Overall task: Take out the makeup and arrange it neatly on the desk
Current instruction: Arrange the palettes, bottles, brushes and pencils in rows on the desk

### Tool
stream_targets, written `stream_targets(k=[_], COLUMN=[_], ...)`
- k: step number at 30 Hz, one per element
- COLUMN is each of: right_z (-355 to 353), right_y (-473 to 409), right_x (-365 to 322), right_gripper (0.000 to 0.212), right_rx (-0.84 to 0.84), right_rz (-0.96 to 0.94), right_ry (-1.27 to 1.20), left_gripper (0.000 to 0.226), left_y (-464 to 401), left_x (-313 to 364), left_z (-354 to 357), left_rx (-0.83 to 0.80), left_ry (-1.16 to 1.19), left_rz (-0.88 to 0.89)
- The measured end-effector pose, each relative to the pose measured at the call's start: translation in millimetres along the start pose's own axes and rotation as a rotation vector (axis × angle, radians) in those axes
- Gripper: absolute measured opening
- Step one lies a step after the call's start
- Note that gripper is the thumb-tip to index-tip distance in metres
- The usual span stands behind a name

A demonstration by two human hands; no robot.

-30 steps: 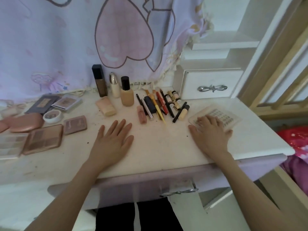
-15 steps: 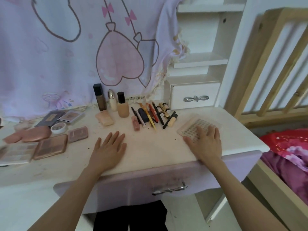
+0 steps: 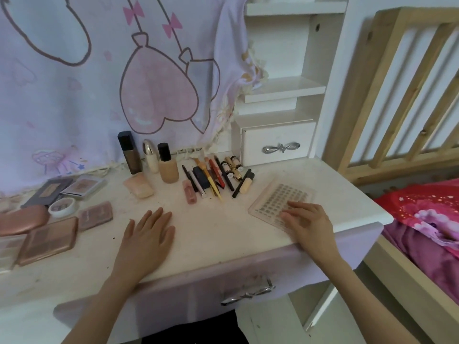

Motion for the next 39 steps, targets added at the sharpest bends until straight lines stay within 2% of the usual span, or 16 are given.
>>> stream_targets(k=[3, 5, 7, 9, 13, 16, 21, 24, 26, 28, 31, 33, 36, 39], right_z=[2, 4, 9, 17, 24, 22, 20, 18, 16, 12, 5, 2, 2, 6], right_y=[3, 0, -8, -14, -12, -10, 3, 9, 9, 8, 7, 4, -4, -7], right_x=[-1, 1, 3, 4, 3, 3, -3, -4, -5, -9, -24, -30, -44, -60], right_gripper=[0.017, 0.038, 0.064, 0.075, 0.073, 0.069, 0.057, 0.053, 0.051, 0.046, 0.046, 0.040, 0.035, 0.035], right_rx=[0.016, 0.029, -0.033, -0.124, -0.174, -0.181, -0.174, -0.120, -0.072, -0.025, -0.069, -0.133, -0.229, -0.266], right_rz=[0.006, 0.080, 0.211, 0.280, 0.268, 0.250, 0.187, 0.190, 0.202, 0.218, 0.348, 0.392, 0.412, 0.454], right_ry=[-0.040, 0.028, 0.142, 0.287, 0.378, 0.393, 0.382, 0.308, 0.198, -0.051, -0.769, -1.099, -1.252, -1.316], left_gripper=[0.046, 0.043, 0.038, 0.029, 0.022, 0.035, 0.073, 0.082, 0.076, 0.060, 0.043, 0.039, 0.040, 0.041], left_y=[1, 2, 4, 6, 9, 2, -13, -18, -17, -15, -14, -13, -16, -21], left_x=[4, 7, 12, 23, 62, 99, 150, 155, 152, 149, 149, 148, 140, 127], left_z=[-2, -3, -3, -3, 2, 13, 32, 31, 25, 17, 9, 3, -14, -32], left_rx=[0.050, 0.068, 0.113, 0.193, 0.224, 0.164, 0.012, -0.093, -0.168, -0.171, -0.131, -0.124, -0.059, 0.068], left_ry=[0.036, 0.055, 0.068, 0.118, 0.217, 0.214, 0.214, 0.405, 0.673, 0.959, 1.264, 1.375, 1.362, 1.064], left_rz=[0.002, 0.002, 0.021, 0.086, 0.250, 0.378, 0.389, 0.315, 0.242, 0.175, 0.064, 0.012, 0.046, 0.129])
Point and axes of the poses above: each hand's wrist, its own y-axis away from the middle knuckle, its own z-axis out of the palm, x = y × z, the point moved 2 cm from there along -y, towards the middle knuckle, and after that the axes turned 2 degrees about y, right-handed, at the moved point
